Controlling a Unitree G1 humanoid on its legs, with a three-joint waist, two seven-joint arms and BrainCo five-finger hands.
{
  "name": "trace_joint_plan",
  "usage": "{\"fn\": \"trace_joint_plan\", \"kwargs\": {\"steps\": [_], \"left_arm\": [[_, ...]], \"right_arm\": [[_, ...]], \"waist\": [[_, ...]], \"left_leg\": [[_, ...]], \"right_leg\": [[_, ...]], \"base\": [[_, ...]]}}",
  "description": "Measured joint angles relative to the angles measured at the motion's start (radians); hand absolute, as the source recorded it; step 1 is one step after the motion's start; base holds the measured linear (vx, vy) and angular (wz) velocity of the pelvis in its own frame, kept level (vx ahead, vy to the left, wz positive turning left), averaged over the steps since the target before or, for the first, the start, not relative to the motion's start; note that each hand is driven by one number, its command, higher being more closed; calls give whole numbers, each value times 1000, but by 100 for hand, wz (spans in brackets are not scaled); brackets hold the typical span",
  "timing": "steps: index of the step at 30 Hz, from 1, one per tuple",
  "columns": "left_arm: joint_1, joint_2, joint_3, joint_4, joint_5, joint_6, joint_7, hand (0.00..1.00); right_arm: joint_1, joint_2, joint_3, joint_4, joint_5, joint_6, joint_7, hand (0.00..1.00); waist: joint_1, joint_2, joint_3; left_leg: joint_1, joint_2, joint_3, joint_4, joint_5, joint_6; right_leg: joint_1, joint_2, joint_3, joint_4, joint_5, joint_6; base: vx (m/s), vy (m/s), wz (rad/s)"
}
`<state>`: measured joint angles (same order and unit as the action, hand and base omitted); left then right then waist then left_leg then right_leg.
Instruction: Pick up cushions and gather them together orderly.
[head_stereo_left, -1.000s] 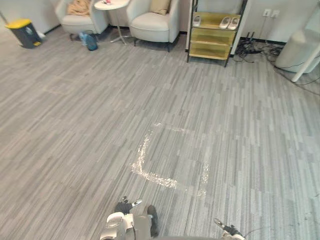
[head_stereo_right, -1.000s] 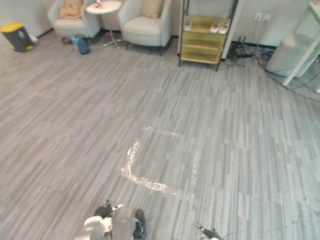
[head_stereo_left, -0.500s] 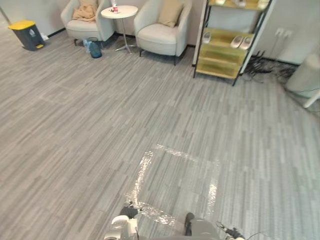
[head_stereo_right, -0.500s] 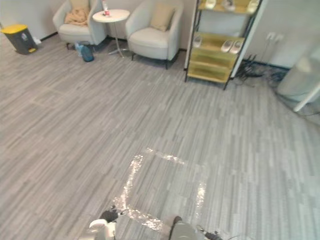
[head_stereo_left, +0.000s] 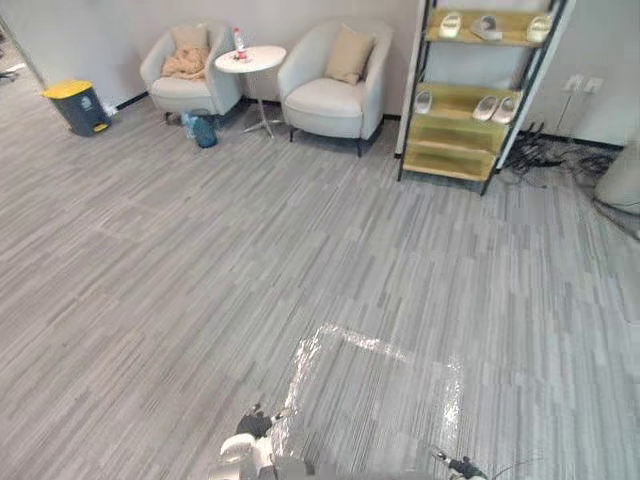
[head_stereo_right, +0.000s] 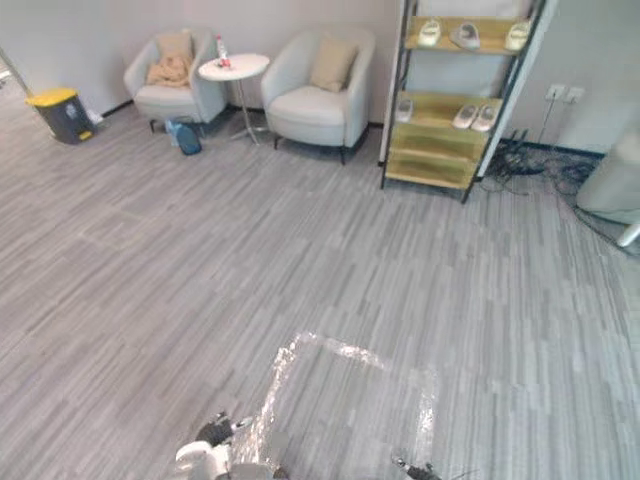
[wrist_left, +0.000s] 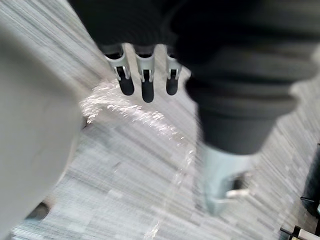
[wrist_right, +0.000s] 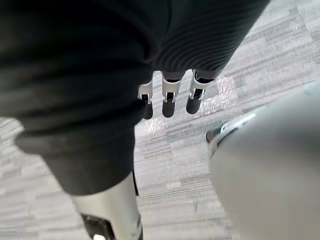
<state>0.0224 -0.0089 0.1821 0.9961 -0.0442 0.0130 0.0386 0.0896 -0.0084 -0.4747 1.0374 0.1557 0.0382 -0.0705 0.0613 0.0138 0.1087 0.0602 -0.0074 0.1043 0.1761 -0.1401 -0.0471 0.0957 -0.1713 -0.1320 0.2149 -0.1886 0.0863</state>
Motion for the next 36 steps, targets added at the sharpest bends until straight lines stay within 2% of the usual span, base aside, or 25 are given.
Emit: {"fn": "trace_joint_plan", "kwargs": {"steps": [3, 10, 11, 21, 24, 27, 28, 30, 31, 33, 34, 35, 36], "left_arm": [[-2, 6, 0, 8, 8, 0, -1, 0], [1, -1, 0, 18, 14, 0, 0, 0], [33, 37, -2, 36, 13, -1, 2, 0], [28, 37, -3, 37, 14, -1, 5, 0], [20, 50, -3, 38, 15, -1, 5, 0], [9, 62, -2, 56, 17, -1, 6, 0], [9, 67, -5, 59, 19, 1, 7, 0], [8, 67, -11, 59, 24, 0, 7, 0], [6, 72, -25, 57, 24, 0, 6, 0], [-4, 74, -54, 56, 34, 0, 6, 0], [-5, 77, -65, 56, 45, 2, 6, 0], [-6, 77, -66, 56, 45, 2, 6, 0], [-11, 76, -67, 57, 45, 1, 6, 0]], "right_arm": [[8, 9, 7, -1, -1, -1, 0, 0], [21, 7, -15, 0, -1, -1, 0, 0], [29, 5, -36, 1, -1, -1, 2, 0], [28, 7, -48, 1, 13, -2, 2, 0], [18, 20, -86, 3, 50, -2, 3, 0], [7, 43, -146, 6, 85, -2, 3, 0], [0, 49, -151, 7, 92, -2, 2, 0], [-4, 48, -151, 6, 95, -2, 4, 0], [-9, 48, -151, 4, 98, -3, 4, 0], [-12, 48, -150, -2, 100, -16, 7, 0], [-13, 43, -148, -3, 101, -21, 8, 0], [-12, 41, -145, -3, 101, -22, 9, 0], [-16, 38, -132, -3, 100, -25, 11, 0]], "waist": [[1, -17, -7], [3, -6, -19], [6, -25, 0], [3, -28, 1], [-1, -35, 2], [0, -52, 13], [-1, -49, 14], [-1, -38, 15], [2, -39, 18], [0, -32, 27], [-4, -29, 30], [-4, -27, 29], [-5, -23, 29]], "left_leg": [[30, -19, -9, -41, 6, 10], [55, -9, -35, -70, 8, 12], [95, -13, -62, -171, 70, 11], [85, -12, -28, -183, 70, 11], [82, -10, 5, -209, 71, 12], [76, -13, 46, -209, 55, 22], [74, -6, 53, -208, 23, 31], [84, 11, 74, -204, 2, 37], [84, 15, 76, -185, -6, 46], [114, 11, 51, -158, -22, 59], [138, 15, 45, -158, -33, 61], [145, 18, 42, -159, -38, 62], [168, 24, 31, -166, -52, 61]], "right_leg": [[33, -12, -6, -35, 2, 4], [70, 11, -23, -69, 2, 4], [80, 20, -21, -113, 22, 4], [51, 13, -12, -112, 21, 11], [31, 7, 0, -117, 29, 24], [28, -9, 1, -123, 51, 62], [10, -9, -9, -89, 65, 86], [-50, -8, -25, 45, 76, 99], [-116, -19, -24, 185, 85, 93], [-230, -43, -29, 442, 143, 54], [-272, -40, -27, 523, 97, 56], [-281, -34, -28, 536, 77, 55], [-327, -14, -58, 538, 19, 45]], "base": [[134, 66, 11], [67, -32, 9], [0, 0, 0], [0, 4, -6], [49, 33, -21], [70, 61, -27], [36, 85, -15], [90, 123, -7], [125, 138, 4], [212, 149, 14], [252, 123, 18], [252, 112, 26], [181, 86, 22]]}}
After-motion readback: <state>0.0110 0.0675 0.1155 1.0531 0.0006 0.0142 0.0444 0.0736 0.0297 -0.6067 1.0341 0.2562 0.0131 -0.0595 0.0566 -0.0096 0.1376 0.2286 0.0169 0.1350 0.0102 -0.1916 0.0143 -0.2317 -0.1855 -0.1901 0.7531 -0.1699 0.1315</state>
